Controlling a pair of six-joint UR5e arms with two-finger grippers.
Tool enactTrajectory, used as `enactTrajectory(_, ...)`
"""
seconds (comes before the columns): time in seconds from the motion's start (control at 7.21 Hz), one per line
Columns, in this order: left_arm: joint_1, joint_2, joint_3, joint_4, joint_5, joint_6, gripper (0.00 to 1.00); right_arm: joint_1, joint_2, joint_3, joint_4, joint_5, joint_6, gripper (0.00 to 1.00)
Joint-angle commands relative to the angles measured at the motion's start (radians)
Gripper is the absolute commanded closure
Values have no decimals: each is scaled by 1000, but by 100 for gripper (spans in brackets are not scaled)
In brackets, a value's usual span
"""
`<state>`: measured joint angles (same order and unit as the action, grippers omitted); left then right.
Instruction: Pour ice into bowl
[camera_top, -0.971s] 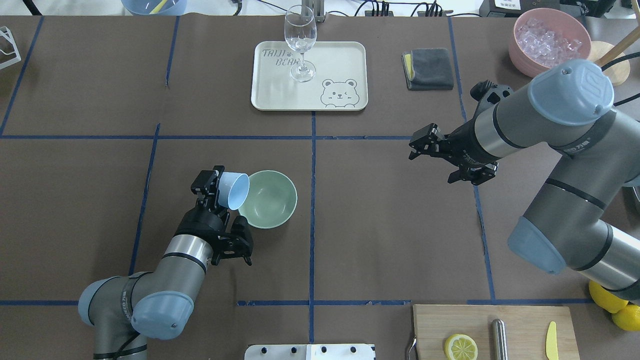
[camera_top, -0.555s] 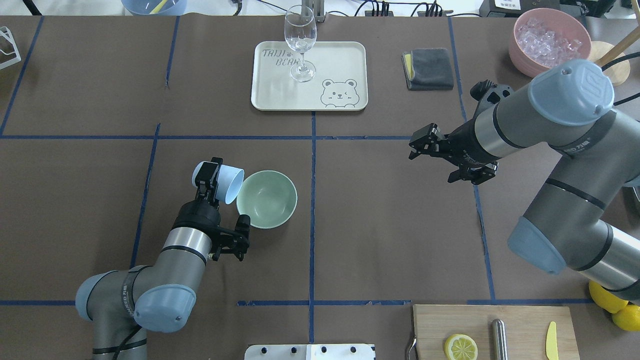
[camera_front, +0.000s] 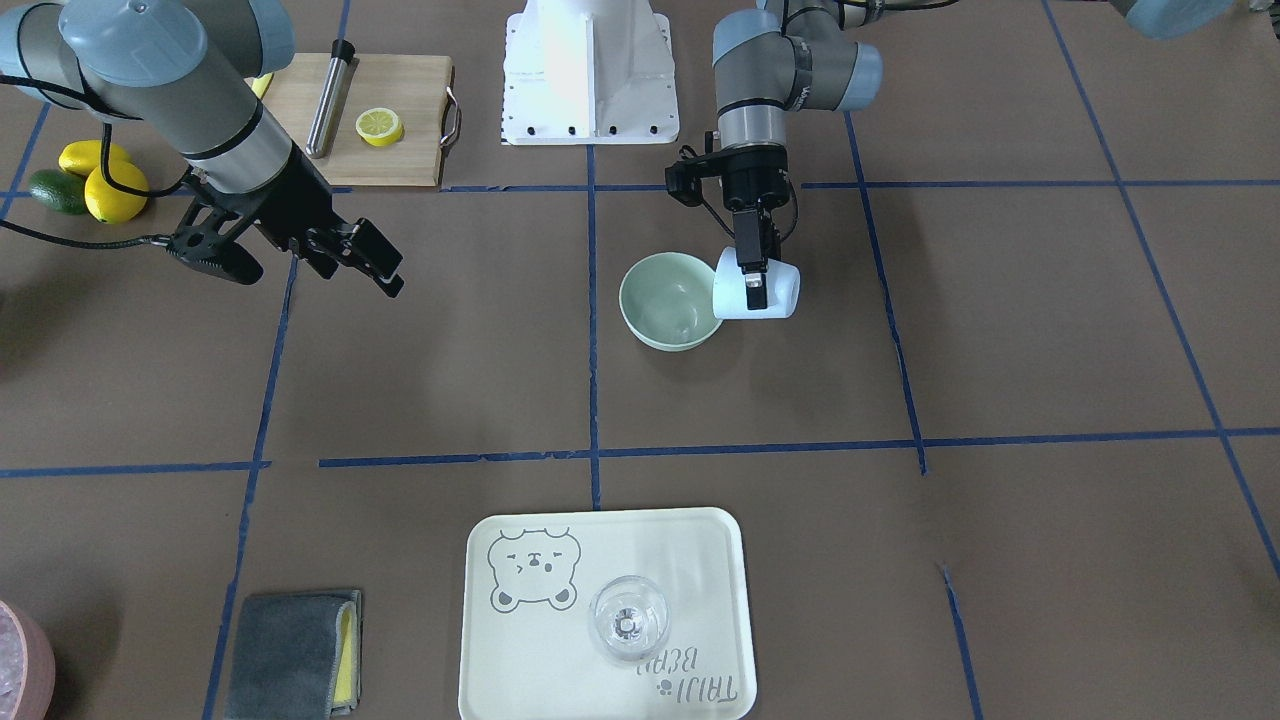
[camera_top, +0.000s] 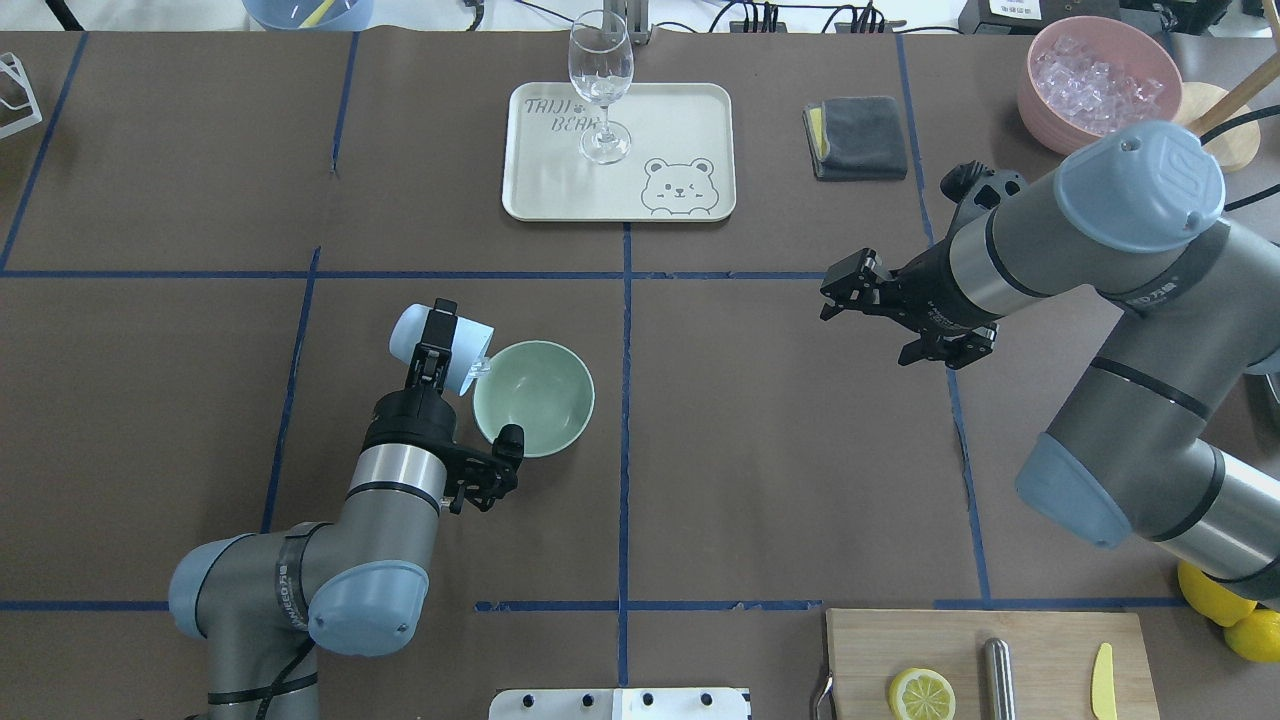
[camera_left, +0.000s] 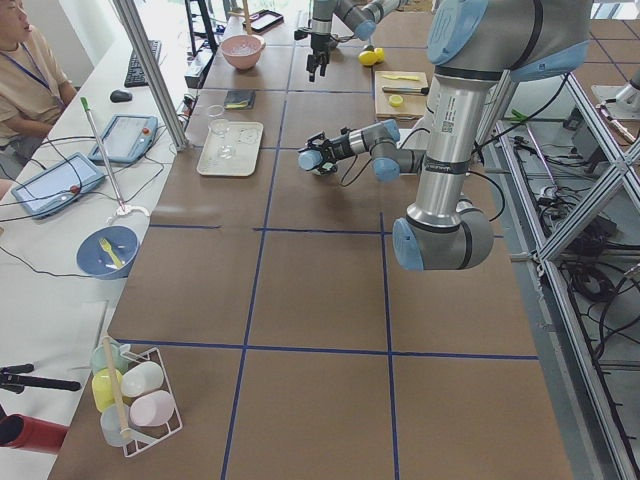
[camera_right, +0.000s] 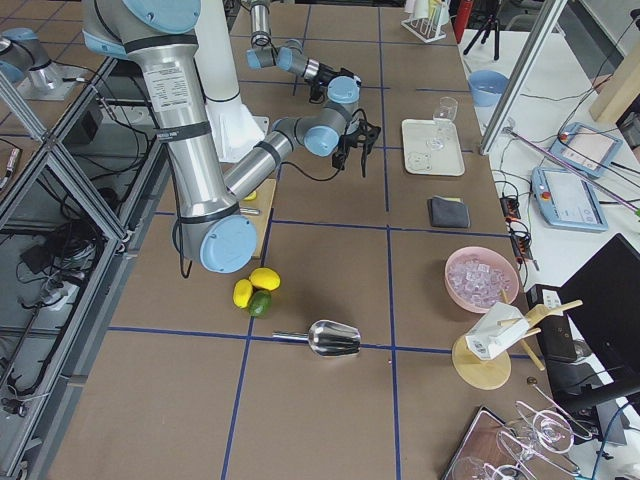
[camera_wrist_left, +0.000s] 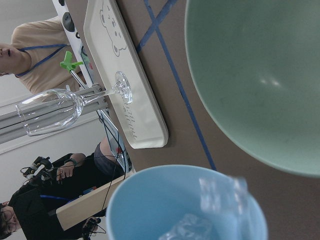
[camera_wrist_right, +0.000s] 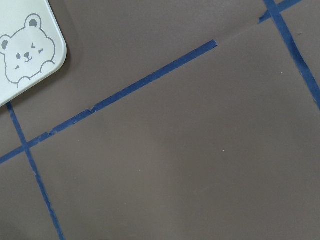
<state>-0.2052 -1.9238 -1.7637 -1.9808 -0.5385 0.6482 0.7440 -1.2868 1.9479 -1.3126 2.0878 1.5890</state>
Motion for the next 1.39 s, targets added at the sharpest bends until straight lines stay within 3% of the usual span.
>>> enactTrajectory(0.0,1,-3,-16,43,12,24,100,0,1,-4,1,0,-1,0)
enactTrajectory(0.83,-9,2,-86,-8,12,-27,100,-2,4,-4,1,0,0,0)
enactTrajectory(1.25,-17,40,-88,-15,0,-654,100,-2,6,-1,1,0,0,0)
